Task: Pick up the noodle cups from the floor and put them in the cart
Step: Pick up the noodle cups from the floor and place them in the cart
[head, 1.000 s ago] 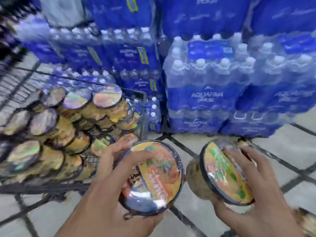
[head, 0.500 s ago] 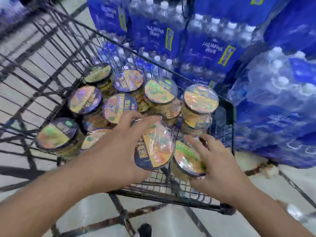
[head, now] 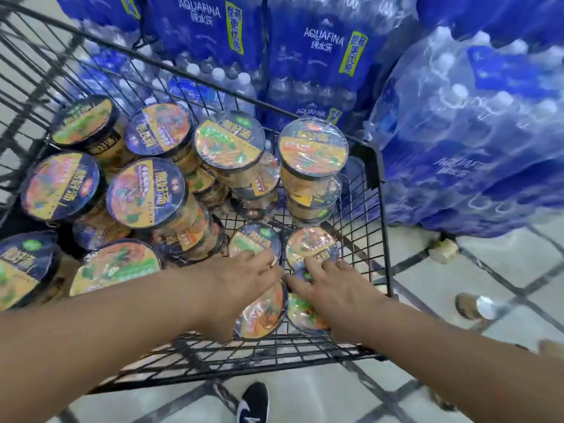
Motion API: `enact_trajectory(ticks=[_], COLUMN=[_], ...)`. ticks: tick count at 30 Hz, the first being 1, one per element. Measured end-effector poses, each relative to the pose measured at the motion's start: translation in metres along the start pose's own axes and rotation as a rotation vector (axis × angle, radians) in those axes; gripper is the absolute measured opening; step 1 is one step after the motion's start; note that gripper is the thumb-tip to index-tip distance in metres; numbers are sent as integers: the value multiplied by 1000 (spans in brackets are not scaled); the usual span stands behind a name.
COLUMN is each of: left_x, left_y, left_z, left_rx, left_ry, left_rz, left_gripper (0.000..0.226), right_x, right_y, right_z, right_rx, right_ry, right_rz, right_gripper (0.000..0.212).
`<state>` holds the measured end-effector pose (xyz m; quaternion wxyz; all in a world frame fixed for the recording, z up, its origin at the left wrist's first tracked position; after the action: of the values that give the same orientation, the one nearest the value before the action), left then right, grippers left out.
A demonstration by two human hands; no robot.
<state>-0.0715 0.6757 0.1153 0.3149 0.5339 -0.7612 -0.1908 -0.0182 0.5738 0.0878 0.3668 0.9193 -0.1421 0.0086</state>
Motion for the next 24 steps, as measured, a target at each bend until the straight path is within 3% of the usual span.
enact_trajectory(ticks=[4,8,16,18,20,24], left_x=[0,-7,-11,-8,1,57], left_y=[-23,-34,-29,-22,-14,-9], left_z=[23,49,42,12,-30,-117], left_rx=[-44,-148,-194,-98,80,521], left_ry=[-201,-407,-366,-250,-134,-29], left_rz=[80,111,24,-40,-73,11], left_gripper=[126,131,125,112,95,75], right_x=[-3,-5,9,20,45,142], right_y=[-8,-16,-9,7,38,147], right_z=[16,25,9,-12,-39,-25], right_rx=[-8,-26,-17,111,340,862], right_ry=[22,12,-104,-207,-381,-861], right_rz=[-9,-22,-68,-46,37,381], right_gripper=[110,118,132,122,101,62])
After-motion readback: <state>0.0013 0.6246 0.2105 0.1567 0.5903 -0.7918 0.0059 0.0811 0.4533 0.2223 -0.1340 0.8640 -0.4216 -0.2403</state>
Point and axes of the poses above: each hand's wrist, its own y-axis away from the middle knuckle, its own z-axis out of the palm, x = y × z, the point moved 10 cm from there along -y, towards the middle knuckle, and after that the axes turned 3 degrees about z, right-handed, at the moved point
